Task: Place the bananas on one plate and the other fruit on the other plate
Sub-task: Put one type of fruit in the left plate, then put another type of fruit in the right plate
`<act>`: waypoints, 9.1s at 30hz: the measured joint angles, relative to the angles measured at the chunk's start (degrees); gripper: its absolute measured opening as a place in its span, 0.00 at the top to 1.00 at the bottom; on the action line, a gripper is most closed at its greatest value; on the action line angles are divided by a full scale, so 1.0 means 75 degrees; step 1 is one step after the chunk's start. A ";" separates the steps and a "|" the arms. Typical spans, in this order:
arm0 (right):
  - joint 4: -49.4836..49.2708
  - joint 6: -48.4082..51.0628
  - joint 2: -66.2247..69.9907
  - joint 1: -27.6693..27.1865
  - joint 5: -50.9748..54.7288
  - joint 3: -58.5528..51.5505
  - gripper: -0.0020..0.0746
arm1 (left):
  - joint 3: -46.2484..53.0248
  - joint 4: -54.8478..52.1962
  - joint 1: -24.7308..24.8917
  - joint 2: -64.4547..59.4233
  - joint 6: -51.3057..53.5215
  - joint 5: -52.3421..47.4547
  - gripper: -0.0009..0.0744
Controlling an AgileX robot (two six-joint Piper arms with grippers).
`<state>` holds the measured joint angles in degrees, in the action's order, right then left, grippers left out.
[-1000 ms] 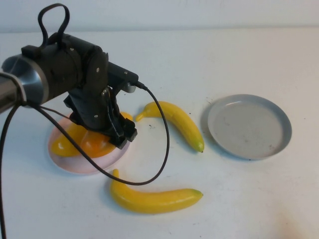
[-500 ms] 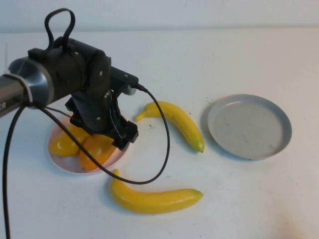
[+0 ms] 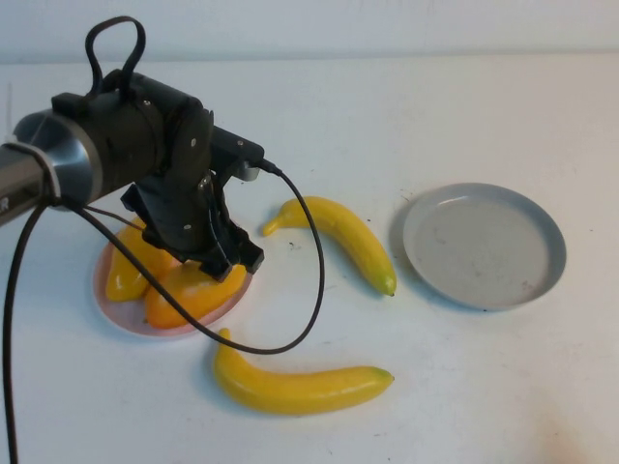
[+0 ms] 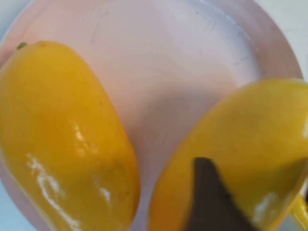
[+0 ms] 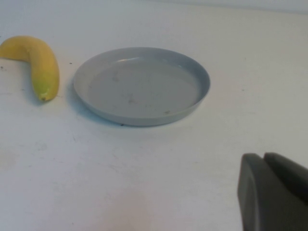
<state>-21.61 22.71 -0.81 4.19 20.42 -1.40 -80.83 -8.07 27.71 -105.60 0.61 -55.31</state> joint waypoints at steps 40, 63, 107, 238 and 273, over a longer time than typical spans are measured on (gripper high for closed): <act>0.0000 0.0000 0.0000 0.0000 0.0000 0.0000 0.99 | 0.6160 0.0724 0.0000 0.7467 -0.0510 0.4030 0.98; 0.0000 0.0000 0.0000 0.0000 0.0000 0.0000 0.99 | 1.0449 0.1474 -0.1580 1.1808 0.0368 0.9582 0.99; 0.0000 0.0000 0.0000 0.0000 0.0003 0.0000 0.99 | 1.0971 0.1352 -0.3009 1.4164 0.0432 0.4518 0.99; 0.1495 0.1973 1.4528 0.5371 0.5965 1.2084 0.58 | 1.0971 0.1330 -0.3009 1.4164 0.0432 0.4511 0.99; 0.2043 -0.2508 1.5720 0.1604 0.5970 1.2300 0.47 | 1.0971 0.1330 -0.3009 1.4164 0.0432 0.4511 0.99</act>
<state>-6.29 3.90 117.09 16.22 65.19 90.85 1.45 1.91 5.14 0.63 3.85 -21.47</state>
